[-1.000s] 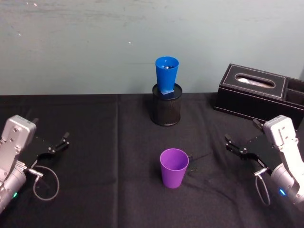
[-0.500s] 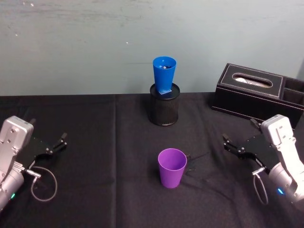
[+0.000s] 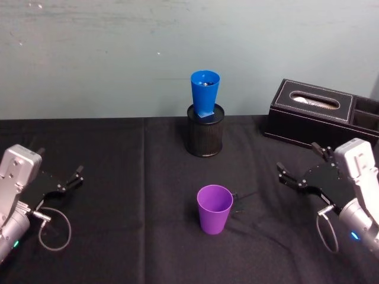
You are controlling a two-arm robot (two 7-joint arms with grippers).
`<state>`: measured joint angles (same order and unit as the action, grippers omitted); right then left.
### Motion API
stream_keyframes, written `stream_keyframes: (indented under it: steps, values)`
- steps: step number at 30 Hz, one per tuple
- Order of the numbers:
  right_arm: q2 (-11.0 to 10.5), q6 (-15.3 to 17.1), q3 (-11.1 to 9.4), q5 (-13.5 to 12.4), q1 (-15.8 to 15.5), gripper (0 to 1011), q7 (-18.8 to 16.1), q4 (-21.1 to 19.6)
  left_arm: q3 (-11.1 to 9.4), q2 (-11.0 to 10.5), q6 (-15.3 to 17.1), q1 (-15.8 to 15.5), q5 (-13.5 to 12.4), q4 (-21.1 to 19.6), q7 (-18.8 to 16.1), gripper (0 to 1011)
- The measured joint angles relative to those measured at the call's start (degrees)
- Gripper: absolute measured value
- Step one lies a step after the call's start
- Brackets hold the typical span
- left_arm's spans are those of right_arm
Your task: Pick up one cup with a gripper and tap it against the other cup.
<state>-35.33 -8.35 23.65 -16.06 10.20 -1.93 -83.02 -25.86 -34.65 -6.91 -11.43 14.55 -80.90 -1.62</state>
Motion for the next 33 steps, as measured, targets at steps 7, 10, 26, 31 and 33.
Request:
stream_keyframes:
  steps: [7,10,26,31,33]
  values:
    - [-3.7,0.0,-1.2,-4.9,-3.5,1002,-9.1,-4.8,0.0,0.0,0.0,0.0,0.0,0.0,0.0,1000]
    - [-5.6,0.3,-1.6,-7.5,-5.3,1002,-13.5,-6.7,0.0,0.0,0.0,0.0,0.0,0.0,0.0,1000]
    - [-7.6,-1.2,-1.8,-12.8,-9.8,1002,-27.0,-8.3,0.0,0.0,0.0,0.0,0.0,0.0,0.0,1000]
    - [-5.6,-1.1,-0.8,-12.4,-8.1,1002,-29.2,-6.1,0.0,0.0,0.0,0.0,0.0,0.0,0.0,1000]
    - [-4.6,-0.9,-0.3,-12.1,-7.1,1002,-30.2,-4.9,0.0,0.0,0.0,0.0,0.0,0.0,0.0,1000]
